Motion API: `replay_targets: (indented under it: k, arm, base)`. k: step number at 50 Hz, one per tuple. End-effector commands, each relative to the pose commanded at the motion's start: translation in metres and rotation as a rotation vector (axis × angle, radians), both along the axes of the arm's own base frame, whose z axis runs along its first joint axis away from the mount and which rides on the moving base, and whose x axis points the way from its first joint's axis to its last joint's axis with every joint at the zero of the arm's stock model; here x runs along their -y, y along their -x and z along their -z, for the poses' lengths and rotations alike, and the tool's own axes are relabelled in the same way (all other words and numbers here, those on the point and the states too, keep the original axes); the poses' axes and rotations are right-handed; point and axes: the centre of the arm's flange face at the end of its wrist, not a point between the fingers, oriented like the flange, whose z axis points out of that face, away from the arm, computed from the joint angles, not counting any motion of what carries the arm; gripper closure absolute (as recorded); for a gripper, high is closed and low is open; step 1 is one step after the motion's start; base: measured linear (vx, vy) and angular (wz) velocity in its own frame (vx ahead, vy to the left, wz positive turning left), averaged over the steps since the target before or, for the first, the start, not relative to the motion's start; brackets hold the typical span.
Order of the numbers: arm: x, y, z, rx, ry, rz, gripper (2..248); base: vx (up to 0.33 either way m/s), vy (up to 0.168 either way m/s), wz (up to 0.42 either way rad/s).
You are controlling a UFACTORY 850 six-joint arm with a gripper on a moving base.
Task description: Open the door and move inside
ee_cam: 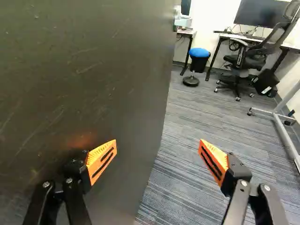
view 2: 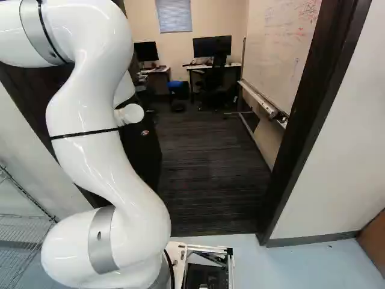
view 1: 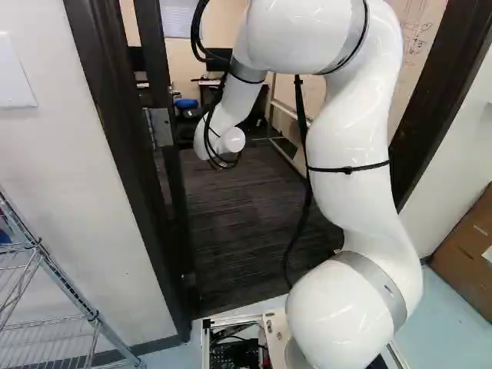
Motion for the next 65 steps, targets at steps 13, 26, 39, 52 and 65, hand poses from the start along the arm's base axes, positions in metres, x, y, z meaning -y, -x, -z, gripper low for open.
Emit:
replay_targets:
  k: [13,26,39,52,65]
  arm:
    - [-0.014,-0.002,0.001,0.004,-0.002,-0.02,3]
    - [-0.027,-0.003,0.002,0.008,-0.003,-0.039,3]
    - [-0.034,-0.004,0.002,0.011,-0.004,-0.049,3]
    - [-0.037,-0.004,0.002,0.012,-0.005,-0.054,3]
    - [-0.028,-0.003,0.002,0.009,-0.004,-0.041,3]
  base:
    - [0.0,0.0,0.0]
    - [0.0,0.0,0.0]
    - [0.0,0.0,0.0]
    - [0.0,0.0,0.0]
    - [0.0,0.0,0.0]
